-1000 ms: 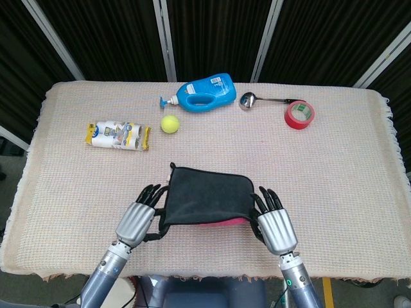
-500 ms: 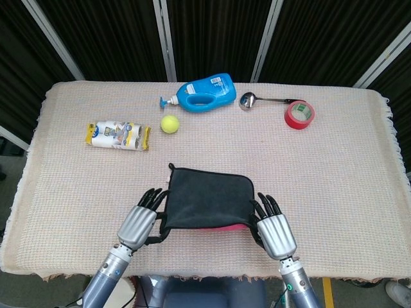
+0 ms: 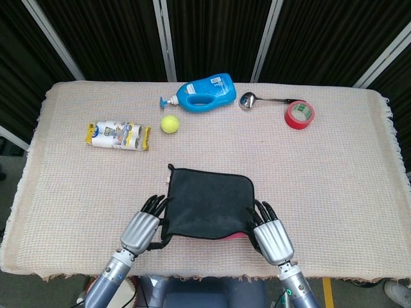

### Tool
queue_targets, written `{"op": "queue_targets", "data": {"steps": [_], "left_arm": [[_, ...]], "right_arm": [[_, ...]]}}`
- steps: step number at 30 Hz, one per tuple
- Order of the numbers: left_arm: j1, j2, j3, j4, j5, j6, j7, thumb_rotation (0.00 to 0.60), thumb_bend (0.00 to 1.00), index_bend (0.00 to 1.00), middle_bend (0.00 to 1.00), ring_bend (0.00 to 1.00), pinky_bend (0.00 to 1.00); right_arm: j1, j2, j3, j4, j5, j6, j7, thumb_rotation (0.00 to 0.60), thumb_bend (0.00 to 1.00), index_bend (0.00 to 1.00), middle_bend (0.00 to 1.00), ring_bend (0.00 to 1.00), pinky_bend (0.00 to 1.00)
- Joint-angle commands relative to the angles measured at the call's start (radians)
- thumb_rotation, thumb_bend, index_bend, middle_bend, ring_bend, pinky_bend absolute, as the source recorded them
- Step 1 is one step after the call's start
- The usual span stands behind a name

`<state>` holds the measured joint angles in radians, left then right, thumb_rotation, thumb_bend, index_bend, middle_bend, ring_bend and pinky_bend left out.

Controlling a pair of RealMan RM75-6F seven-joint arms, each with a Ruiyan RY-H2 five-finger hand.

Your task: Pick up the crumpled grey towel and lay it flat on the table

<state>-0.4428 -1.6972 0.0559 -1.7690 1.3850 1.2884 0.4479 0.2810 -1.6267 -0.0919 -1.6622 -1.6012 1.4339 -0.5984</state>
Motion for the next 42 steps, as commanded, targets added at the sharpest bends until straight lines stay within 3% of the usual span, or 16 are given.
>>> {"op": "queue_targets", "data": {"steps": [1, 8, 14, 27, 34, 42], "left_arm": [[0.004, -0.002, 0.002, 0.007, -0.001, -0.007, 0.006, 0.600, 0.41, 0.69, 0.06, 0.00, 0.00], [0.013, -0.004, 0.005, 0.020, -0.008, -0.025, 0.012, 0.600, 0.38, 0.61, 0.05, 0.00, 0.00], [0.015, 0.003, 0.003, 0.016, -0.011, -0.043, 0.015, 0.600, 0.31, 0.50, 0.03, 0.00, 0.00], [0.011, 0.036, 0.014, -0.023, 0.006, -0.088, 0.001, 0.600, 0.14, 0.32, 0.00, 0.00, 0.00], [0.001, 0.087, 0.025, -0.050, 0.009, -0.128, -0.019, 0.600, 0.08, 0.15, 0.00, 0.00, 0.00], [0.010, 0.150, 0.014, -0.077, 0.009, -0.115, -0.029, 0.600, 0.07, 0.07, 0.00, 0.00, 0.00]], "right_arm": [[-0.008, 0.003, -0.007, -0.005, 0.001, -0.014, -0.017, 0.600, 0.58, 0.63, 0.26, 0.12, 0.16], [-0.012, 0.013, 0.002, -0.019, 0.022, -0.047, -0.039, 0.600, 0.58, 0.57, 0.26, 0.11, 0.16], [-0.014, 0.026, 0.003, -0.035, 0.038, -0.077, -0.056, 0.600, 0.58, 0.38, 0.25, 0.07, 0.14], [-0.022, 0.057, -0.004, -0.105, 0.085, -0.132, -0.146, 0.600, 0.57, 0.02, 0.11, 0.00, 0.06], [-0.029, 0.083, 0.000, -0.146, 0.120, -0.146, -0.194, 0.600, 0.52, 0.00, 0.02, 0.00, 0.03], [-0.039, 0.103, 0.028, -0.167, 0.116, -0.114, -0.170, 0.600, 0.52, 0.00, 0.00, 0.00, 0.03]]}}
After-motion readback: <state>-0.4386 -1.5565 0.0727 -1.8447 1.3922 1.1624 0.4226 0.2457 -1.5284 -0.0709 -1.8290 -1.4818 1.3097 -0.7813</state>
